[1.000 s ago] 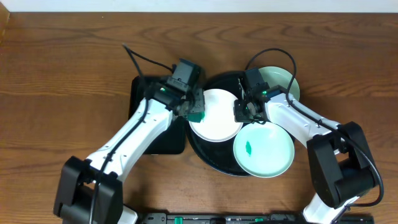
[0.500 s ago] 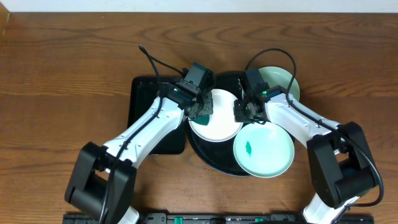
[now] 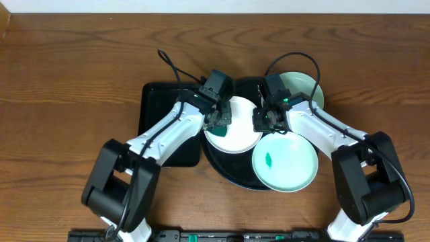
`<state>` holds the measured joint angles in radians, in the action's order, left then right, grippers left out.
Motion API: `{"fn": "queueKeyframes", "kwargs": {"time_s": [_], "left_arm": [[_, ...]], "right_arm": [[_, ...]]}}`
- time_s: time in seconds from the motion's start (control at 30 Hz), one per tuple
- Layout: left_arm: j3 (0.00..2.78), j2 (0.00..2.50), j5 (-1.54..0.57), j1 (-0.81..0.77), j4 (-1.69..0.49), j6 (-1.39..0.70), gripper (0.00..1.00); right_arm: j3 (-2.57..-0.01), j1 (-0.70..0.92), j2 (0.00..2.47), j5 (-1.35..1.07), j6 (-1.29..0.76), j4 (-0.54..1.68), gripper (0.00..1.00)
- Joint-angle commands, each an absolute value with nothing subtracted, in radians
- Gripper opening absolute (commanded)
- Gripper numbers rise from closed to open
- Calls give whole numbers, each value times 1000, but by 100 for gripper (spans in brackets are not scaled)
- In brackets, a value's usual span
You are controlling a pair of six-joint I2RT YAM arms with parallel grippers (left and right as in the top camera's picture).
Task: Clean dirty plates on tray and stack at the side
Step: 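Lower the sponge onto the white plate and wipe its surface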
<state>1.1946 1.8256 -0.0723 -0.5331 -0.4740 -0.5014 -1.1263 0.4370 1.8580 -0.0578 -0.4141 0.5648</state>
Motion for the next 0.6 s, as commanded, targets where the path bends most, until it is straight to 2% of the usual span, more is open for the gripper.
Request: {"fn": "queueKeyframes", "kwargs": {"time_s": [0.0,0.57], "left_arm": [[1214,1844,-57,-533,-461,-514,8],[1201,1884,-6,-533,-452,-514,8]], "right_arm": [[-1116,447,1854,-80,-419,560,1],[-1116,447,1854,-80,-419,560,1]]}}
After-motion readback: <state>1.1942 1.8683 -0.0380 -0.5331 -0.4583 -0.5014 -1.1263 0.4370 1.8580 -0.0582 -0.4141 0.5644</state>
